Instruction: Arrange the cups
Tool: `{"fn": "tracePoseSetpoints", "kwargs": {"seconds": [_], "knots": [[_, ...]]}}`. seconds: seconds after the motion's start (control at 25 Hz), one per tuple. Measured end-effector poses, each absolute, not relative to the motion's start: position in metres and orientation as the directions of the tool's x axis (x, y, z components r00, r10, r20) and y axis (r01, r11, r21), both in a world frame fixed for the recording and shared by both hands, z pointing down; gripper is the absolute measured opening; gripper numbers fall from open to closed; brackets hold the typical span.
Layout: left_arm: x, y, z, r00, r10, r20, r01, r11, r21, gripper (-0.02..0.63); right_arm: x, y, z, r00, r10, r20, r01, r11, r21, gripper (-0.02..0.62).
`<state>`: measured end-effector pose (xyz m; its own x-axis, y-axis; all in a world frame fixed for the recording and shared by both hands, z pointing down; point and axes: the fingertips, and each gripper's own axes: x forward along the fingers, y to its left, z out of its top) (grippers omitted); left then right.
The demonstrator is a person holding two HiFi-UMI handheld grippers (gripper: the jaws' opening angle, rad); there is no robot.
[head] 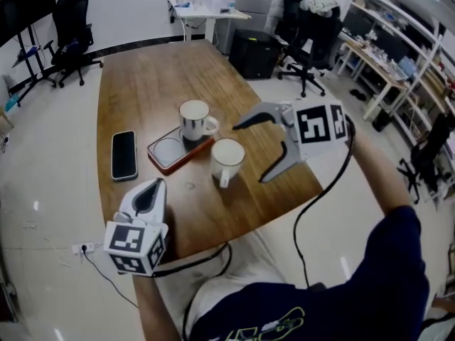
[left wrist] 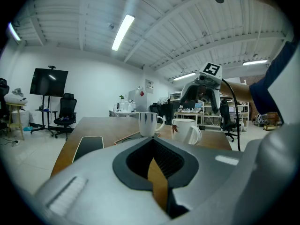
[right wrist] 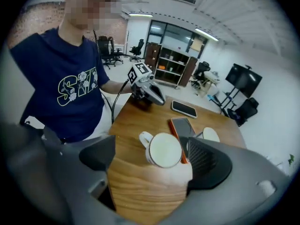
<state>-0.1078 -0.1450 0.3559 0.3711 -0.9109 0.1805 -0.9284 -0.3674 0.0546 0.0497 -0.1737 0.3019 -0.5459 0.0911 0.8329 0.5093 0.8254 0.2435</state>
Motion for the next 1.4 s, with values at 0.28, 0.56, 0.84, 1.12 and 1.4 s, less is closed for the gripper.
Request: {"fn": "tracePoseSetpoints", "kwargs": {"seconds": [0.28,0.56,0.84,1.12,1.4], "knots": [[-0.101,-0.145,0.359,0.374,-0.909,0.184,-0.927,-0.372,0.049,0.003,0.026,-0.197,0.345,-0.176,-0.055,0.983,0.696,0.699,0.164,0.476],[-0.1,-0.146,0.36,0.376,-0.908,0.185,-0.926,-0.373,0.05,0.003,0.037,-0.214,0.401,0.022,-0.111,0.994,0.736,0.674,0.059,0.446],[-0.101,-0.146,0.359,0.375,-0.908,0.184,-0.927,-0.372,0.055,0.003,0.032,-0.212,0.406,0.017,-0.08,0.997,0.715,0.698,0.044,0.417],[-0.099,-0.146,0.359,0.377,-0.908,0.184,-0.926,-0.373,0.056,0.003,0.011,-0.207,0.383,-0.033,-0.042,0.999,0.731,0.68,0.053,0.417],[-0.097,-0.144,0.359,0.374,-0.91,0.182,-0.927,-0.37,0.053,0.003,-0.047,-0.211,0.353,-0.09,-0.081,0.993,0.781,0.613,0.121,0.417]]}}
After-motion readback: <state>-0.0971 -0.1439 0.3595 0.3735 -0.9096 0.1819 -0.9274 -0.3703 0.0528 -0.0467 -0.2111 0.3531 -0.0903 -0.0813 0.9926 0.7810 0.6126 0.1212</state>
